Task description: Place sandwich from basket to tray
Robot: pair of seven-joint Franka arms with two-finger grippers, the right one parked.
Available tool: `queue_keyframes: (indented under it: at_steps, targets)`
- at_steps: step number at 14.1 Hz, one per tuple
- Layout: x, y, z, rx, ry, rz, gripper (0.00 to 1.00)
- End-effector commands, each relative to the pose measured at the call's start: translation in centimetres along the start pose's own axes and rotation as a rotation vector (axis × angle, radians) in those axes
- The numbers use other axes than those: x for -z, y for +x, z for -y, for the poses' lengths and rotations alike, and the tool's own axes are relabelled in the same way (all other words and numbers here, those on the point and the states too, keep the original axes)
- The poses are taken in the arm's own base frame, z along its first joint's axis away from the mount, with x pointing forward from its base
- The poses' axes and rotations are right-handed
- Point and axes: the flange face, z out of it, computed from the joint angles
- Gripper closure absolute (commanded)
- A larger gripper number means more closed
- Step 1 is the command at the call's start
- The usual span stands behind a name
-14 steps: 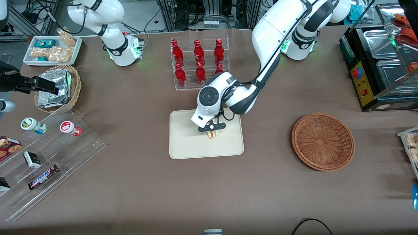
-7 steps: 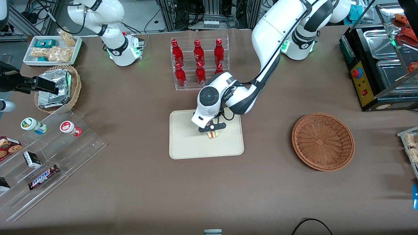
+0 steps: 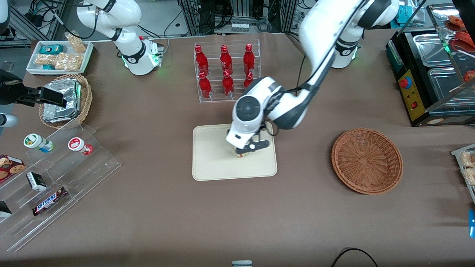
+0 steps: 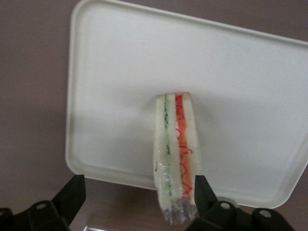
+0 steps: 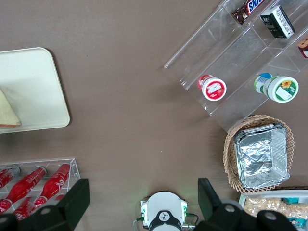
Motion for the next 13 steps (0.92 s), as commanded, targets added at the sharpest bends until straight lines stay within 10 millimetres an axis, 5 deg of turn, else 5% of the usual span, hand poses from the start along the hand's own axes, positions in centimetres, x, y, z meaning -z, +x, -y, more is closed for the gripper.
queue_keyframes:
  at_steps: [1, 5, 11, 13]
  targets:
    - [5.6, 1.6, 5.4, 0.048, 0.043, 0.031, 0.0]
    - [11.9, 4.8, 13.5, 0.072, 0.09, 0.075, 0.0]
    - [21.0, 9.0, 29.7, 0.09, 0.143, 0.097, 0.0]
    - [22.9, 8.6, 32.8, 0.063, 0.211, 0.083, 0.0]
